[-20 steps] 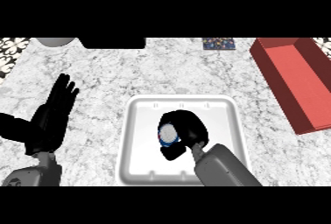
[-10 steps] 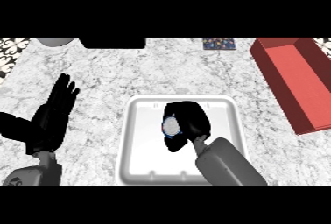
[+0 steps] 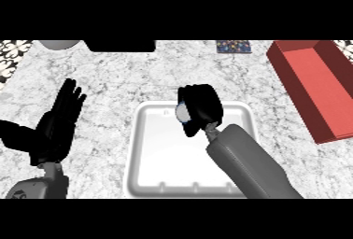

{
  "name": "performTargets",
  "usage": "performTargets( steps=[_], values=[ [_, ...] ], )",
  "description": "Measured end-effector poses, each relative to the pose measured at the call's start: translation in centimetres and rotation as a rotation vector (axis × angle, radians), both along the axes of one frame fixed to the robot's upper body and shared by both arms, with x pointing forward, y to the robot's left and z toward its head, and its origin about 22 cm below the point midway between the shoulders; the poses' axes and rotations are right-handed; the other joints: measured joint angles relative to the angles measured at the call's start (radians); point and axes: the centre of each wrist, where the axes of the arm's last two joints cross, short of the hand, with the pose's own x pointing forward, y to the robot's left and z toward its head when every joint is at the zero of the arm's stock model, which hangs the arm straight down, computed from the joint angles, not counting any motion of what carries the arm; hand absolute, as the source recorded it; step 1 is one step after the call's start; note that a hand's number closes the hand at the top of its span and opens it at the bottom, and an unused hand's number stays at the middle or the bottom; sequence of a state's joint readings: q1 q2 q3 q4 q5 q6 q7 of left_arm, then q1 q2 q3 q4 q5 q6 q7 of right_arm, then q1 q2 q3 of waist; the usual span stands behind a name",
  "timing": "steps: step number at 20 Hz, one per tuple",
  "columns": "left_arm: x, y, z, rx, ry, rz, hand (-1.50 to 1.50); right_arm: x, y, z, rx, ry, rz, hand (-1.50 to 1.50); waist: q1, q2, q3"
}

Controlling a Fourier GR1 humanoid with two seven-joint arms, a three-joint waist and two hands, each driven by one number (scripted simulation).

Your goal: Pick the can from the tray and place it in the cardboard box

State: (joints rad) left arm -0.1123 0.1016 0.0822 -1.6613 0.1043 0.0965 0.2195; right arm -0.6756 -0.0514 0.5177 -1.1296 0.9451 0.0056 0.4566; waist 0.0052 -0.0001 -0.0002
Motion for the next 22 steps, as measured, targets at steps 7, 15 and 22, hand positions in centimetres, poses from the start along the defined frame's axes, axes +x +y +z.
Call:
performTargets(
  steps=[7, 15, 22],
  values=[
    [-0.2, 0.5, 0.6, -0.004, 0.003, -0.003, 0.0, -1.0, 0.7, 5.8, 0.103, -0.143, -0.035, 1.5, -0.007, -0.003, 0.0],
    [-0.2, 0.9, 0.0, 0.001, 0.01, 0.004, 0.0, 0.0, -2.6, 11.7, 0.245, -0.344, -0.305, 1.5, -0.011, -0.003, 0.0],
    [0.0, 0.5, -0.1, 0.003, 0.006, -0.002, 0.0, 1.9, -8.4, 14.5, 0.271, -0.384, -0.469, 1.5, -0.006, -0.001, 0.0]
  ],
)
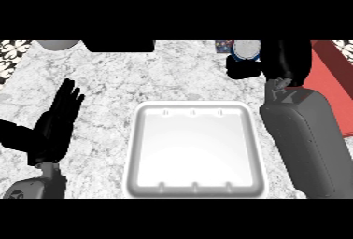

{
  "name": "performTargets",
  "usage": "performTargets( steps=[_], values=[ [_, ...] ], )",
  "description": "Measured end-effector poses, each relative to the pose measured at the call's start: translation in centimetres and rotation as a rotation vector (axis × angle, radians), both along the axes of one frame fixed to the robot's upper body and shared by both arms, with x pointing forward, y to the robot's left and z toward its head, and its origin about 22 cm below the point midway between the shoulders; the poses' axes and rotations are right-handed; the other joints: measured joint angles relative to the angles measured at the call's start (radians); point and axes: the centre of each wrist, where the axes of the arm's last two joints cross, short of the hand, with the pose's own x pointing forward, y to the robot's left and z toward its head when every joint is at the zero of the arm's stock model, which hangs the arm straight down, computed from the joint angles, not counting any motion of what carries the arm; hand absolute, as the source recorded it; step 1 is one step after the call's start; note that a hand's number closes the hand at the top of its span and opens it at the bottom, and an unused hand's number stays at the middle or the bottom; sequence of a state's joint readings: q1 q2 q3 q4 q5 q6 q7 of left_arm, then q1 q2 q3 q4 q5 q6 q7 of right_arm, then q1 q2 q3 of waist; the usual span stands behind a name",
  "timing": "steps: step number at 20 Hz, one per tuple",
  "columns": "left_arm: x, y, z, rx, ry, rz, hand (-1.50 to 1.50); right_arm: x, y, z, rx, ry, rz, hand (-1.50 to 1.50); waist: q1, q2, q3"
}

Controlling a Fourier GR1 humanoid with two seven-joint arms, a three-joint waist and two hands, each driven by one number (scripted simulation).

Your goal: Pick the can from the tray and place it in the cardboard box

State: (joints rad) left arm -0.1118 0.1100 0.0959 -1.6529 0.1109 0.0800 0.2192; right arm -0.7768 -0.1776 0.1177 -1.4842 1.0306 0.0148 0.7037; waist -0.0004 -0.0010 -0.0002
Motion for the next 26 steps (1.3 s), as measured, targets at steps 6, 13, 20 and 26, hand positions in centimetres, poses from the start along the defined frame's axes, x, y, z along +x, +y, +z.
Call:
performTargets(
  steps=[6, 13, 20, 26],
  values=[
    [-0.3, 0.0, 0.2, 0.003, -0.002, -0.008, 0.0, 2.5, -5.6, 0.3, 0.01, 0.016, -0.086, 1.5, 0.006, 0.002, 0.0],
    [0.2, -0.5, 0.4, 0.0, -0.013, -0.007, 0.0, 5.0, -11.7, -1.7, -0.087, 0.005, -0.206, 1.5, 0.011, 0.005, 0.0],
    [0.2, -0.9, 0.8, 0.0, -0.011, -0.019, 0.0, 6.7, -17.1, -4.0, -0.165, 0.053, -0.247, 1.5, 0.019, 0.007, 0.001],
    [0.1, -1.0, 0.4, -0.003, -0.018, -0.037, 0.0, 6.8, -21.1, -7.0, -0.295, 0.344, -0.293, -1.5, 0.038, 0.017, 0.0]
  ],
)
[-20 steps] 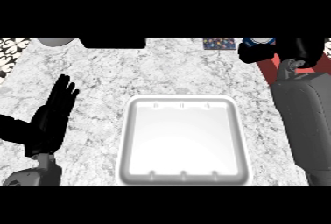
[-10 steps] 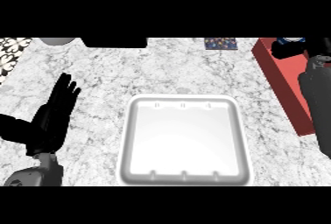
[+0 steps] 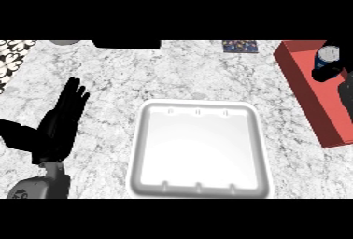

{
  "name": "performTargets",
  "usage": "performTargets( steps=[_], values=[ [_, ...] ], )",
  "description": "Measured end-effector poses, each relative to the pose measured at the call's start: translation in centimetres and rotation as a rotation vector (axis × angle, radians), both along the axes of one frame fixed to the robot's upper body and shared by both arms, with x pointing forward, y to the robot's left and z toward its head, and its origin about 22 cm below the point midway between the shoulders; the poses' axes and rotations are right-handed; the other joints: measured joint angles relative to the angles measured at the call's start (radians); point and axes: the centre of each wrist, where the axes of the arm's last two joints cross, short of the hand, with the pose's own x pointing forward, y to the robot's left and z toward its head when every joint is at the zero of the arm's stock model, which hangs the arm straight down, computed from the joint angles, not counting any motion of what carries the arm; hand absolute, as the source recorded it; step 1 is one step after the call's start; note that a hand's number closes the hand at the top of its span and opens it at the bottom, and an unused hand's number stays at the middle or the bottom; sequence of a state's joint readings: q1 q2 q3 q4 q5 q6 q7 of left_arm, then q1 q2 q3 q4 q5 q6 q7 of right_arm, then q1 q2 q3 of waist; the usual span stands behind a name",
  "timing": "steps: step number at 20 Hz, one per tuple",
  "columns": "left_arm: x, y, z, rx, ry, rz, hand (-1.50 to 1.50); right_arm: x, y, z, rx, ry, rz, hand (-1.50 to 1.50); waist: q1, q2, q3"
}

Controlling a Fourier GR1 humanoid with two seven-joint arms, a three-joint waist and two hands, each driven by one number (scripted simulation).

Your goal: Pick the can from the tray and place it in the cardboard box

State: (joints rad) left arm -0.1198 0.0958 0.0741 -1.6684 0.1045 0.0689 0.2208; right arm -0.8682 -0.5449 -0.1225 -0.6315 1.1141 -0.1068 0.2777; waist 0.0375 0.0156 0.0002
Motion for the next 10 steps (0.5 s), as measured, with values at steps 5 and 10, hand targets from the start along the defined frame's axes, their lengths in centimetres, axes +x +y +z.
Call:
performTargets(
  steps=[5, 10],
  values=[
    [0.3, -0.6, 0.2, 0.002, -0.005, -0.01, 0.0, -0.1, -2.2, -1.8, 0.075, 0.116, -0.028, -1.5, 0.006, 0.002, 0.002],
    [0.3, -0.4, 0.5, 0.001, -0.004, -0.011, 0.0, -0.5, -3.9, -1.4, 0.13, -0.067, 0.024, -1.5, 0.008, 0.004, 0.004]
  ],
)
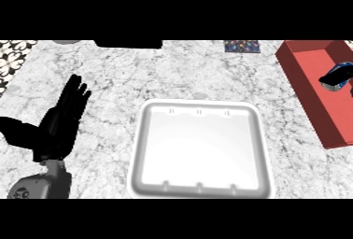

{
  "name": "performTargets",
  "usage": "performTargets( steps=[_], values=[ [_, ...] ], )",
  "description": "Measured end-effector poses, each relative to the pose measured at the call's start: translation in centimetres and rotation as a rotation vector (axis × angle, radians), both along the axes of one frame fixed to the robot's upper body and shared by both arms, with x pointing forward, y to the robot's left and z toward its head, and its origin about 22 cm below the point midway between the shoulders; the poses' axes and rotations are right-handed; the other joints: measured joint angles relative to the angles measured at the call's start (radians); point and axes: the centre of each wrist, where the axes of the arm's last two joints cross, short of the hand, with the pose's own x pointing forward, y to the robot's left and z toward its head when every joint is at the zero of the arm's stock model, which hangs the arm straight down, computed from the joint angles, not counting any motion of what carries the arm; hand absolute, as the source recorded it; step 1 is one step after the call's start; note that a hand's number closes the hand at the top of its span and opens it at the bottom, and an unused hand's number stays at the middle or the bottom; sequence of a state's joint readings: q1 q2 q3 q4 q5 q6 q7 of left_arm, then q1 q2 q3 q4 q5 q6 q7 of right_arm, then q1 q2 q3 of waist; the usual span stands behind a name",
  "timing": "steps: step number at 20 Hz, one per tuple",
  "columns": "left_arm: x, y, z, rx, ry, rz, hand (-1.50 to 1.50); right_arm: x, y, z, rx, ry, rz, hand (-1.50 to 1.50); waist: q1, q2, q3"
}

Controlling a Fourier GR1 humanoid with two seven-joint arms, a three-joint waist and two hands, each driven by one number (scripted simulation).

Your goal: Pick the can from the tray and place it in the cardboard box

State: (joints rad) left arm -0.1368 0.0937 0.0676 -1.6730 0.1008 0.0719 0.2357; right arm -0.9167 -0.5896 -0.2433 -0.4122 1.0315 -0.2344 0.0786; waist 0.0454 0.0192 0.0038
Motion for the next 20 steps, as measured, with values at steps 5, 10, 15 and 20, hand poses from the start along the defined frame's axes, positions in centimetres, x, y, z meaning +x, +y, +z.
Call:
performTargets(
  steps=[5, 10, 15, 20],
  values=[
    [0.1, 0.6, 0.1, -0.002, -0.001, 0.013, 0.0, 0.3, 0.4, 0.9, 0.094, -0.284, 0.063, -1.5, -0.007, -0.003, 0.0],
    [-0.3, 1.1, -0.5, -0.003, 0.01, 0.022, 0.0, 0.5, -0.2, 2.2, 0.332, -0.462, 0.068, -1.5, -0.02, -0.009, -0.001],
    [-0.2, 0.9, 0.0, -0.001, 0.012, 0.036, 0.0, -0.2, -2.0, 2.7, 0.611, -0.605, 0.054, -1.5, -0.031, -0.014, -0.001],
    [-0.5, 0.9, -0.2, 0.0, 0.004, 0.037, 0.0, -1.9, -5.2, 2.9, 0.756, -0.71, 0.048, -1.5, -0.031, -0.013, -0.002]
  ],
)
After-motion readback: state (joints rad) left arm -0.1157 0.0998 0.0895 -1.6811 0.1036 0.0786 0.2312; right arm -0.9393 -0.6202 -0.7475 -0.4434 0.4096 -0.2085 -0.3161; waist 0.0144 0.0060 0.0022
